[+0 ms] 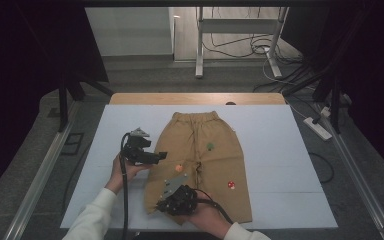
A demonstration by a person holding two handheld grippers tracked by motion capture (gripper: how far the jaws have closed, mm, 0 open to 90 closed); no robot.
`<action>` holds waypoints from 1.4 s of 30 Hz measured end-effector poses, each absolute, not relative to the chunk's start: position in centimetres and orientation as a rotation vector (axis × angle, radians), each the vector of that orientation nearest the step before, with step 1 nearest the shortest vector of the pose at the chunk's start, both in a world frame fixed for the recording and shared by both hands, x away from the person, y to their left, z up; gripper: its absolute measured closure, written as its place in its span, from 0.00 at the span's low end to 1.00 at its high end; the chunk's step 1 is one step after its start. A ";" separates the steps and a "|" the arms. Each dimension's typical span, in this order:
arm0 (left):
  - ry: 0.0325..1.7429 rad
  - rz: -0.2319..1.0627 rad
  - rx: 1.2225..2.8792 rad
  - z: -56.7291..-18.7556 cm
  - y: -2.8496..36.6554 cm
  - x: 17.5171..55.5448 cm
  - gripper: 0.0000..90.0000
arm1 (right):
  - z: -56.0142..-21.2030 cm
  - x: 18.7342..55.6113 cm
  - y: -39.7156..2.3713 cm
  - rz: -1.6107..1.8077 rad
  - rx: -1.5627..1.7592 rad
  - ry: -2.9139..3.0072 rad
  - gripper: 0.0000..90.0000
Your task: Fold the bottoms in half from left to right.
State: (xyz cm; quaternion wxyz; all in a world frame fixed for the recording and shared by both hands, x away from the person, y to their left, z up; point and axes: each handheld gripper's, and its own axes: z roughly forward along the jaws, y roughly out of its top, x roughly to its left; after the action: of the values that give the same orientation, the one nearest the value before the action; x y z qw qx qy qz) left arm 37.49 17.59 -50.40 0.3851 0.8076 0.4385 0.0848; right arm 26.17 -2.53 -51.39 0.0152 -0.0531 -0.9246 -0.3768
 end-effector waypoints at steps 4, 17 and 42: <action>1.123 0.206 2.048 -50.5 17.3 38.4 0.14 | -51.5 26.2 -2.5 -1.171 -0.164 -2.880 0.95; 1.191 0.206 2.071 -51.9 17.4 40.3 0.15 | -51.7 26.1 -2.6 -1.168 -0.171 -2.876 0.95; 1.206 0.219 2.125 -53.1 16.5 42.8 0.16 | -51.9 26.1 -2.5 -1.156 -0.174 -2.878 0.95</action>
State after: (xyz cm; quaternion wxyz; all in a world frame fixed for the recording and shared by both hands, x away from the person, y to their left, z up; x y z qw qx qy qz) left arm 42.79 16.49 -53.06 0.3373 0.8154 0.4629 0.0840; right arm 26.10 -2.50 -51.93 0.0176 -0.0560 -0.9264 -0.3720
